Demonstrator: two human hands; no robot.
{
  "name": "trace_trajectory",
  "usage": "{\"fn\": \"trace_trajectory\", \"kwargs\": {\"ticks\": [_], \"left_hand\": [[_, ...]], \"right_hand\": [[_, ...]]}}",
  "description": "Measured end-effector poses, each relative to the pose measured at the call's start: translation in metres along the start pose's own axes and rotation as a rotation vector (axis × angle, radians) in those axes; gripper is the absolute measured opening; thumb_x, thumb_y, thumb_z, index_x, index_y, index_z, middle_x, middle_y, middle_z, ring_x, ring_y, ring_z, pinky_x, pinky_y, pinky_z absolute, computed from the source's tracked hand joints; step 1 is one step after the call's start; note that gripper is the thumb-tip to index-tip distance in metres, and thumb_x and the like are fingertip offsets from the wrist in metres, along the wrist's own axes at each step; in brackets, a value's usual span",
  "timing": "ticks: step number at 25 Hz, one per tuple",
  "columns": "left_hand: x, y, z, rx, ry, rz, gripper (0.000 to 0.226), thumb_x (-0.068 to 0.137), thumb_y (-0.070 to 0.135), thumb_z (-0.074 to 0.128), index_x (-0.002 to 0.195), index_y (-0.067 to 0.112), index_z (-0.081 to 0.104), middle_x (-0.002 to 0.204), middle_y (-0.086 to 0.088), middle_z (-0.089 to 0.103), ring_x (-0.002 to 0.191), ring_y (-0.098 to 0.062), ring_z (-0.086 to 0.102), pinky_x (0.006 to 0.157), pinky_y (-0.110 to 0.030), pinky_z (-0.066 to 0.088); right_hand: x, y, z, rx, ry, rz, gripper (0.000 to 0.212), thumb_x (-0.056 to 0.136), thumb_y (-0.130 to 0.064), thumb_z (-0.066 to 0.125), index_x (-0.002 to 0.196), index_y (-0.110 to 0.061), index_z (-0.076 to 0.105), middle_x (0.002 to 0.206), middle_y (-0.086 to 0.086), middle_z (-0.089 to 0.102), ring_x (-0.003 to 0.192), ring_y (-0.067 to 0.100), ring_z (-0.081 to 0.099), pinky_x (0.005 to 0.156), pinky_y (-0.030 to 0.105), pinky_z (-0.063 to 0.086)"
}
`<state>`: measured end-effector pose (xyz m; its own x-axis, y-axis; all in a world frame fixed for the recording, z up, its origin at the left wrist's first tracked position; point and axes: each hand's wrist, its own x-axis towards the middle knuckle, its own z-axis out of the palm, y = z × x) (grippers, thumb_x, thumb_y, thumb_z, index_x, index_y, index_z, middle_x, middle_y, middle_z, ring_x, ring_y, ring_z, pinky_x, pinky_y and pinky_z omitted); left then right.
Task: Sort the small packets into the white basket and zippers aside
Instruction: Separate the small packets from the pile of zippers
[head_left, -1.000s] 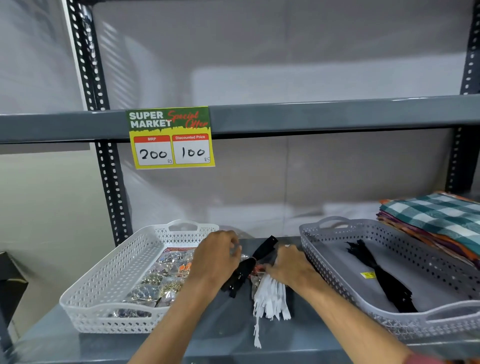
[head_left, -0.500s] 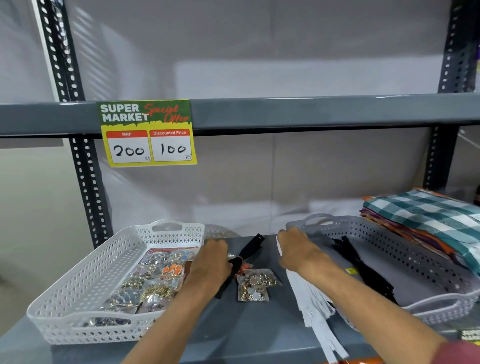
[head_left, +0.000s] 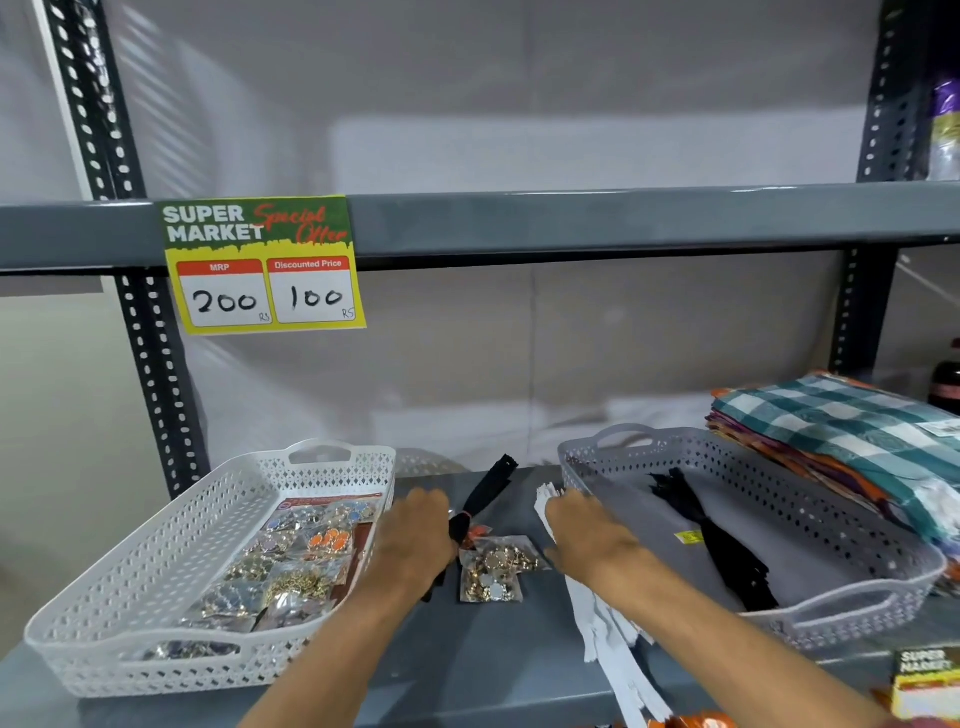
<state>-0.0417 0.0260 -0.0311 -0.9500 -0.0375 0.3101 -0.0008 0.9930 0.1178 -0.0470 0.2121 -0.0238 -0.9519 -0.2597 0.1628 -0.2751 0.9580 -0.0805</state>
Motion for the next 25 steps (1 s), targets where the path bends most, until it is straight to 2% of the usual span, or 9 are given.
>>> {"fn": "trace_trajectory", "kwargs": {"ticks": [2,4,8,11,13,15,17,21,25], "left_hand": [[-0.001,0.002,-0.002,-0.029,-0.002,0.0,0.017,0.084,0.019,0.07,0.089,0.005,0.061,0.086,-0.012,0.063,0.078,-0.027,0.066,0.062,-0.032,0.045],[0.002,0.0,-0.002,-0.117,-0.026,-0.042,0.024,0.08,0.023,0.075,0.072,0.009,0.058,0.069,-0.006,0.058,0.066,-0.023,0.067,0.053,-0.028,0.043],[0.008,0.001,-0.02,-0.385,-0.05,-0.132,0.032,0.079,0.017,0.077,0.058,0.012,0.053,0.05,0.003,0.053,0.036,-0.004,0.048,0.03,-0.013,0.032],[0.008,0.013,-0.042,-0.609,0.023,-0.135,0.036,0.078,0.01,0.076,0.049,0.014,0.054,0.032,0.007,0.052,0.026,-0.001,0.047,0.029,-0.011,0.031],[0.006,0.029,-0.049,-0.737,0.009,-0.101,0.029,0.076,0.01,0.078,0.051,0.006,0.064,0.039,0.007,0.063,0.032,0.0,0.058,0.033,-0.014,0.04],[0.0,0.05,-0.045,-0.829,-0.028,-0.1,0.016,0.074,0.013,0.08,0.069,-0.001,0.074,0.057,-0.002,0.073,0.043,-0.005,0.067,0.04,-0.02,0.049],[-0.005,0.07,-0.031,-0.804,-0.049,-0.113,0.022,0.069,0.019,0.082,0.072,0.0,0.072,0.057,0.0,0.068,0.042,-0.007,0.059,0.041,-0.02,0.043],[-0.017,0.096,-0.003,-0.648,-0.06,-0.083,0.021,0.066,0.021,0.076,0.055,0.009,0.063,0.045,0.0,0.049,0.039,-0.013,0.04,0.035,-0.02,0.03],[-0.023,0.092,0.008,-0.51,-0.075,-0.03,0.04,0.077,0.032,0.073,0.05,0.008,0.056,0.045,-0.001,0.052,0.04,-0.017,0.047,0.045,-0.03,0.04]], "right_hand": [[-0.004,0.004,-0.01,0.101,0.106,0.023,0.032,0.093,-0.028,0.06,0.115,-0.005,0.064,0.118,0.014,0.061,0.109,0.032,0.061,0.079,0.034,0.051],[-0.01,0.011,-0.022,0.186,0.235,0.026,0.035,0.091,-0.038,0.06,0.11,-0.01,0.069,0.11,0.011,0.068,0.101,0.03,0.066,0.081,0.037,0.056],[-0.029,0.035,-0.035,0.369,0.305,0.05,0.031,0.087,-0.042,0.063,0.106,-0.019,0.072,0.099,0.005,0.072,0.092,0.022,0.068,0.084,0.04,0.056],[-0.039,0.046,-0.04,0.45,0.318,0.044,0.027,0.087,-0.04,0.066,0.103,-0.02,0.074,0.093,-0.001,0.072,0.085,0.012,0.067,0.081,0.027,0.056],[-0.039,0.049,-0.043,0.467,0.328,0.038,0.023,0.088,-0.035,0.067,0.101,-0.018,0.074,0.091,-0.005,0.072,0.082,0.005,0.065,0.074,0.015,0.051],[-0.037,0.05,-0.048,0.476,0.347,0.03,0.022,0.088,-0.033,0.067,0.1,-0.017,0.074,0.092,-0.006,0.072,0.079,-0.001,0.063,0.068,0.008,0.045],[-0.035,0.049,-0.052,0.481,0.361,0.02,0.021,0.088,-0.031,0.067,0.101,-0.015,0.074,0.093,-0.005,0.074,0.08,0.003,0.065,0.073,0.012,0.049],[-0.028,0.043,-0.052,0.455,0.382,0.004,0.02,0.087,-0.033,0.067,0.095,-0.017,0.077,0.088,-0.003,0.076,0.08,0.009,0.068,0.08,0.027,0.058],[-0.022,0.03,-0.037,0.424,0.313,-0.039,0.018,0.088,-0.031,0.065,0.092,-0.018,0.076,0.084,-0.001,0.074,0.08,0.015,0.069,0.077,0.033,0.059]]}}
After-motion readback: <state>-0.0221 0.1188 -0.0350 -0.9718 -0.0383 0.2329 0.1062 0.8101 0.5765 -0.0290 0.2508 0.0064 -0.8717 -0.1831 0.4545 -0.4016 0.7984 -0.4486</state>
